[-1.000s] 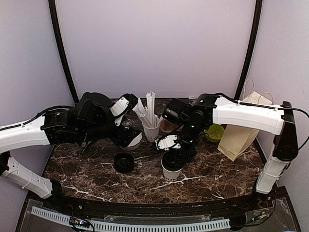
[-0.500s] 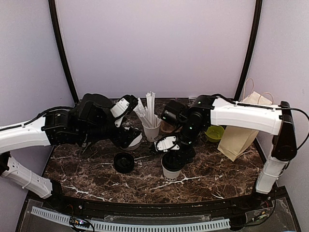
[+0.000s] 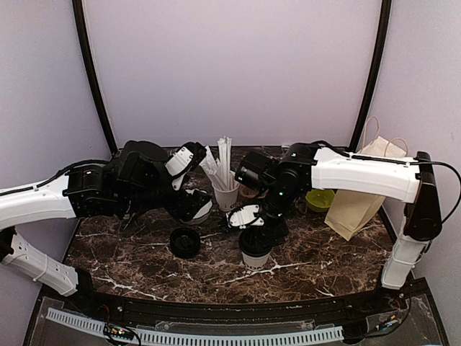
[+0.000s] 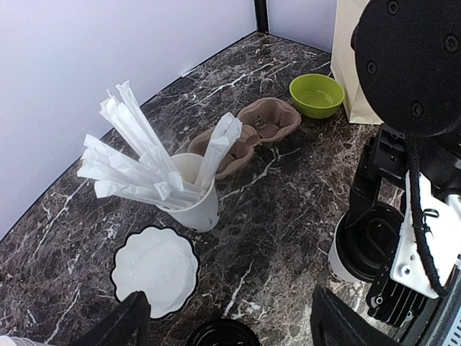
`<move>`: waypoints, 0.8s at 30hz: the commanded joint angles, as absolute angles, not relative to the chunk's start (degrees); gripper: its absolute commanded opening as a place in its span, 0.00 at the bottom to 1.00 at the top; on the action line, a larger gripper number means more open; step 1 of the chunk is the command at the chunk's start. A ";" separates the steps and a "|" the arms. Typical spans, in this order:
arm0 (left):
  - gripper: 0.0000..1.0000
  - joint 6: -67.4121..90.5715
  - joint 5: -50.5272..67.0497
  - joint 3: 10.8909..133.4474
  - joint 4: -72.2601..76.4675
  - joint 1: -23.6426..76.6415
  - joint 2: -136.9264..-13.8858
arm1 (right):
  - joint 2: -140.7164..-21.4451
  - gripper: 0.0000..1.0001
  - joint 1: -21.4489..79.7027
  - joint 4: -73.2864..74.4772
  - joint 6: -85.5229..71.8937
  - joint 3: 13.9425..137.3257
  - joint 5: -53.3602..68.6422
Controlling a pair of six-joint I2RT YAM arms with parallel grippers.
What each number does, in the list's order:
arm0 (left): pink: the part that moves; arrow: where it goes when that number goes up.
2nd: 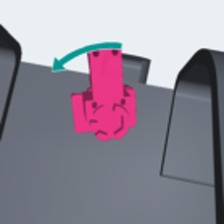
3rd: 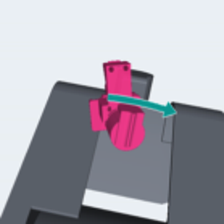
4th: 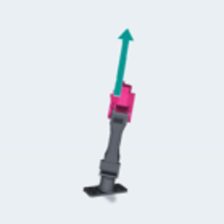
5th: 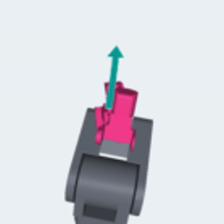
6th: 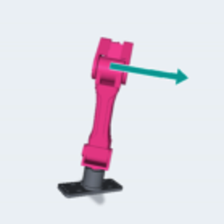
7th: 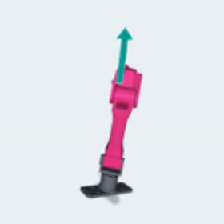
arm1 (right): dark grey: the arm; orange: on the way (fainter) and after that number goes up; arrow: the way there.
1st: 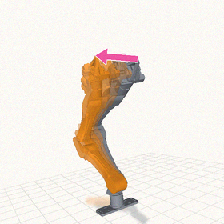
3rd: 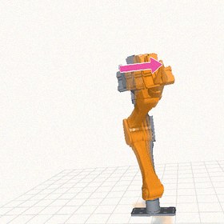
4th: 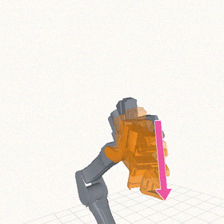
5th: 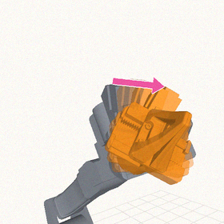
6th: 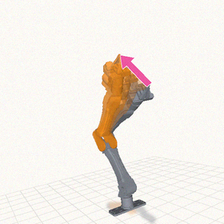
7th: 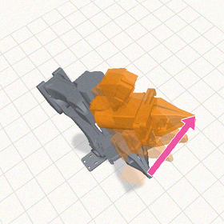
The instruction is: Pack the takeout coffee
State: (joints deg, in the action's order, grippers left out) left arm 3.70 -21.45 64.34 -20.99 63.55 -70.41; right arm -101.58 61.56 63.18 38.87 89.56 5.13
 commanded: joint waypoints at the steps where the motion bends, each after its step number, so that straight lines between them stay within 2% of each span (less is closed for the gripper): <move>1: 0.79 4.37 -21.02 63.31 -19.78 63.46 -68.82 | -102.54 0.65 62.11 64.23 38.41 91.43 4.34; 24: 0.79 4.65 -19.96 63.26 -20.26 63.46 -68.64 | -102.57 0.64 62.09 67.37 37.97 91.26 3.49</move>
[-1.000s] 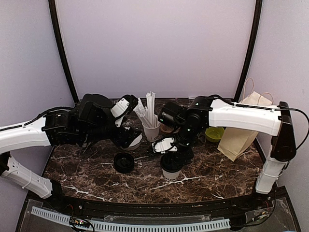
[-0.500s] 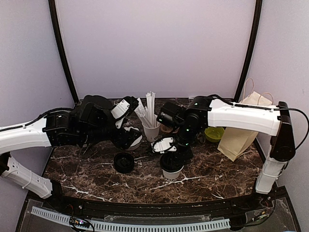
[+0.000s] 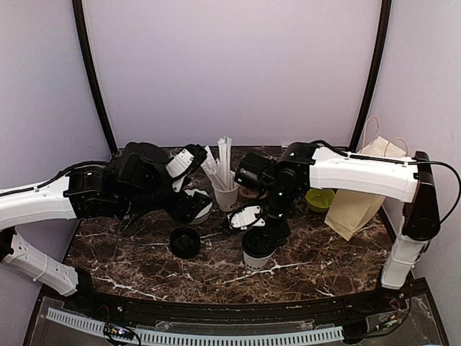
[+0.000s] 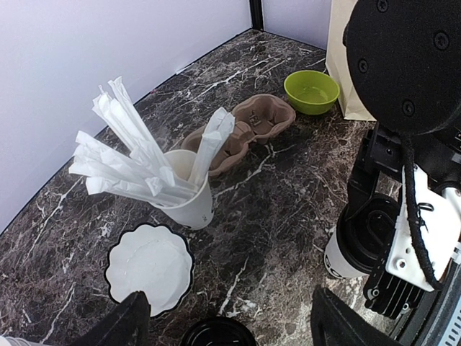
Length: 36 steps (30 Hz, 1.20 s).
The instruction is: Pack the takeout coffee
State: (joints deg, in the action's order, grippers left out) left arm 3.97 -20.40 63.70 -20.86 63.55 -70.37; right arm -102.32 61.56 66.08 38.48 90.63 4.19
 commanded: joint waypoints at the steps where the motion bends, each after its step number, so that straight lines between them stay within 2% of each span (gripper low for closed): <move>1: 0.79 4.65 -19.95 63.23 -20.23 63.46 -68.69 | -102.65 0.64 62.16 67.27 37.97 91.11 3.51; 17: 0.79 4.74 -19.98 62.94 -20.57 63.46 -68.94 | -102.77 0.64 62.23 64.05 37.76 86.92 2.31; 24: 0.80 6.05 -19.48 62.84 -21.01 63.46 -70.26 | -100.45 0.75 62.25 66.45 38.26 91.01 4.55; 36: 0.79 17.03 -12.06 64.46 -24.59 63.46 -77.32 | -98.87 0.83 62.06 66.36 38.41 91.52 4.79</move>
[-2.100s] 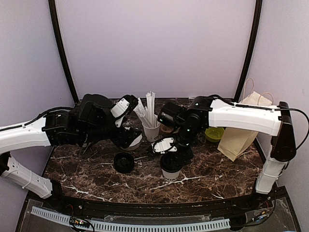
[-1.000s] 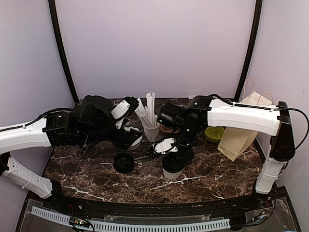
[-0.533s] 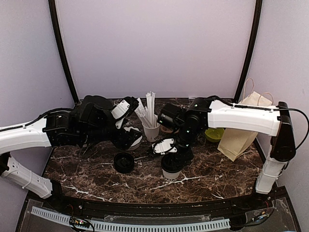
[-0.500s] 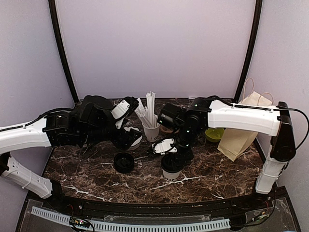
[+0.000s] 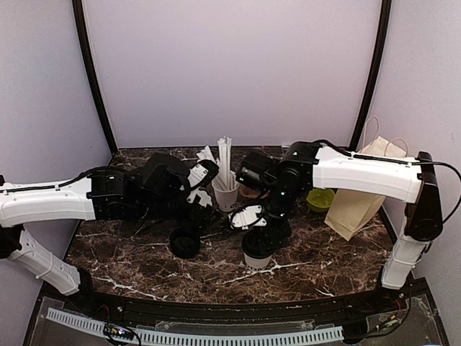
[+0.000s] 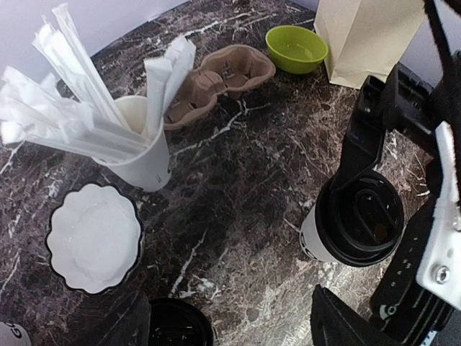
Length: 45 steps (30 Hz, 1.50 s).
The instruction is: Pack the takeout coffee
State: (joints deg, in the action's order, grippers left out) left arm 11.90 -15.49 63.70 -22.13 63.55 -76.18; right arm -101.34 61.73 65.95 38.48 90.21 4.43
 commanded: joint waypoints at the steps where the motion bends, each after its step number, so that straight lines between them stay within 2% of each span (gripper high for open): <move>1: 0.78 17.39 -12.01 64.49 -24.82 63.46 -77.76 | -98.60 0.83 62.05 66.22 38.41 91.42 4.87; 7: 0.76 23.45 -11.93 63.25 -24.53 62.54 -77.45 | -95.21 0.83 60.40 67.14 38.04 91.76 6.72; 13: 0.67 31.87 -1.84 62.67 -22.33 60.33 -78.30 | -88.22 0.79 50.83 59.79 31.79 86.59 14.34; 16: 0.59 37.64 5.69 60.68 -17.39 58.75 -79.49 | -86.35 0.71 45.93 55.92 25.53 81.94 19.17; 19: 0.54 42.12 13.31 57.32 -12.57 57.17 -80.55 | -86.05 0.54 42.33 54.57 20.62 77.76 24.48; 21: 0.52 44.16 15.91 55.71 -9.82 56.42 -81.30 | -85.88 0.47 40.05 53.80 18.40 74.92 27.59; 25: 0.48 48.64 20.87 52.75 -1.85 54.89 -82.99 | -86.13 0.38 35.29 51.28 14.95 69.55 34.50; 33: 0.46 51.66 26.75 51.63 5.15 54.33 -87.27 | -89.49 0.39 33.20 50.75 14.81 65.25 46.80; 45: 0.43 51.42 29.48 53.38 7.21 54.32 -91.54 | -95.58 0.46 33.22 53.29 17.73 66.75 51.03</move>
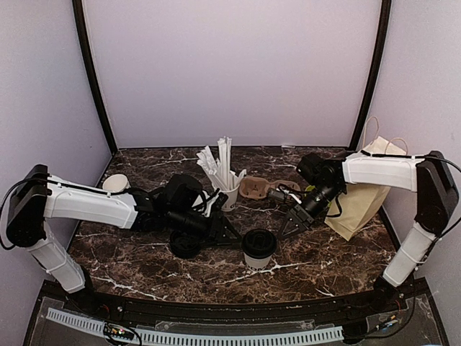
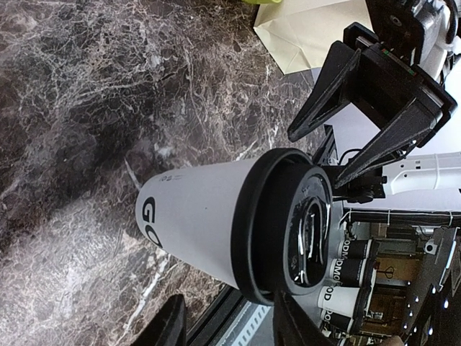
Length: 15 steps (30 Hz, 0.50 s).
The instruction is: Pack the takeout coffee
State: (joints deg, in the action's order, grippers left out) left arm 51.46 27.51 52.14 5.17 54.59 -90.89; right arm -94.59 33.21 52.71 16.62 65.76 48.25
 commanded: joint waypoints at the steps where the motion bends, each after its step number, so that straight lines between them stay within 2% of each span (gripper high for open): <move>1: 0.43 51.31 29.69 53.50 7.34 54.32 -91.90 | -95.93 0.46 33.22 53.40 17.87 66.79 51.25; 15: 0.43 49.54 31.66 56.04 6.72 54.36 -95.25 | -99.18 0.46 33.21 54.23 19.19 67.84 53.35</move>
